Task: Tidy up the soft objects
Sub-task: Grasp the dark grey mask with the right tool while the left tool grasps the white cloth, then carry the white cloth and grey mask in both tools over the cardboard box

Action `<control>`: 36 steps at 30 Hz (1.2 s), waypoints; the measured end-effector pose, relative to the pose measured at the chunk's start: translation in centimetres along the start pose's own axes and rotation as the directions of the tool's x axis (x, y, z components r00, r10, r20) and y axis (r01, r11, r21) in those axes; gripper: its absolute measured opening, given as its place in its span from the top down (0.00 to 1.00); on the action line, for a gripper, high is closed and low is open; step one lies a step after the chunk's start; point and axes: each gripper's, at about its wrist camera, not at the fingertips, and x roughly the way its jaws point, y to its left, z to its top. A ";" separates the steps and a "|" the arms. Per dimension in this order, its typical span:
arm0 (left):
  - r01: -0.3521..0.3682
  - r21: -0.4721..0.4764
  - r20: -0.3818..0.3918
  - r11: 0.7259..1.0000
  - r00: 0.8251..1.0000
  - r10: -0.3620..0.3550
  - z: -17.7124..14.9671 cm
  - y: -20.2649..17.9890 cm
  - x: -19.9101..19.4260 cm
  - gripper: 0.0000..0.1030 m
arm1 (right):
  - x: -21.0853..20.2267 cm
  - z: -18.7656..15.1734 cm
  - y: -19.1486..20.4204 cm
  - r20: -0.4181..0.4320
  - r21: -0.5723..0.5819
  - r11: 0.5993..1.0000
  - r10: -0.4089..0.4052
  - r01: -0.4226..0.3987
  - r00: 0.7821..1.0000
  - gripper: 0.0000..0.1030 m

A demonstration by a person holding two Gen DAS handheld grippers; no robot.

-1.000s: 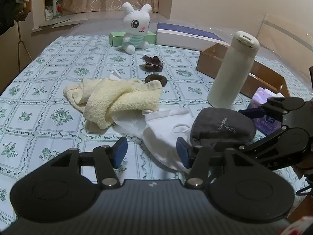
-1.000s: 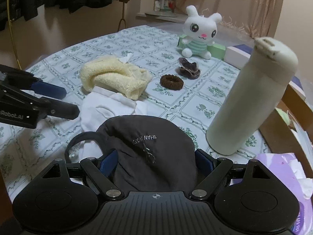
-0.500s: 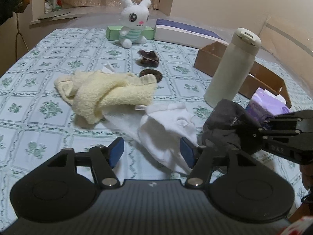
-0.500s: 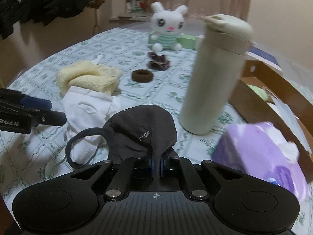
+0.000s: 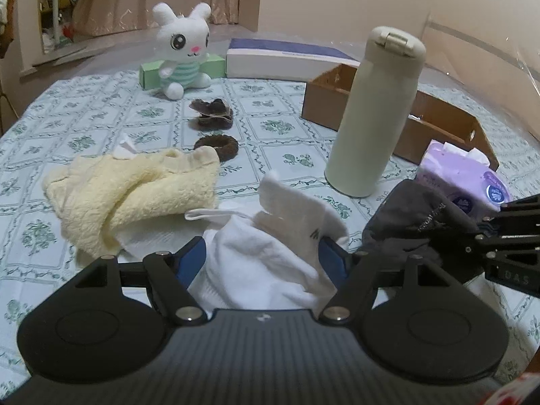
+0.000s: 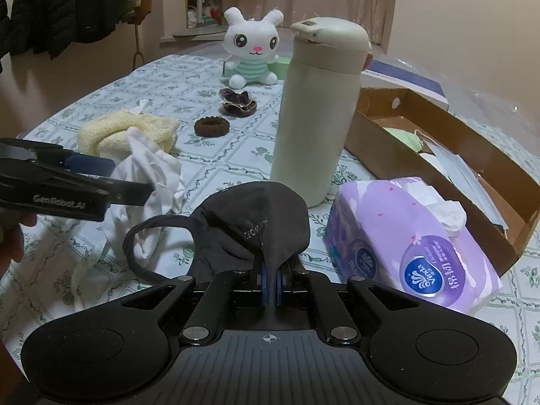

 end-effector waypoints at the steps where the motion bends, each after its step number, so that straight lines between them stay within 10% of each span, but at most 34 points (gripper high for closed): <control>1: 0.003 0.000 -0.008 1.000 1.000 -0.003 0.1 0.0 0.3 0.32 | 0.1 -0.1 0.0 -0.002 -0.002 1.000 -0.002 0.002 1.000 0.95; 6: 0.007 -0.033 -0.035 0.999 0.999 -0.008 0.1 0.4 1.8 0.34 | 0.4 -0.4 0.0 -0.010 -0.002 1.000 -0.005 0.005 1.000 0.95; 15: 0.052 0.010 -0.057 0.999 0.997 -0.052 -0.1 -1.0 2.6 0.90 | 0.2 -0.8 -0.2 -0.015 0.005 1.000 -0.006 0.006 1.000 0.95; 24: 0.106 0.190 -0.100 0.976 0.991 -0.089 -1.4 -2.9 0.1 0.92 | -2.2 -2.3 -0.2 -0.032 -0.011 0.999 -0.034 0.034 0.999 0.95; 27: 0.117 0.213 -0.109 0.970 0.989 -0.096 -2.3 -3.2 -0.7 0.87 | -2.8 -3.0 -0.5 -0.042 -0.005 0.999 -0.043 0.043 0.998 0.95; 34: 0.141 0.200 -0.075 0.970 0.989 -0.128 -2.7 -3.6 -1.3 0.29 | -3.2 -4.1 -0.5 -0.059 -0.015 0.998 -0.061 0.060 0.996 0.95; 36: 0.164 0.228 -0.066 0.960 0.986 -0.153 -2.6 -4.3 -1.3 0.28 | -3.3 -4.3 -0.5 -0.061 -0.022 0.998 -0.065 0.064 0.996 0.95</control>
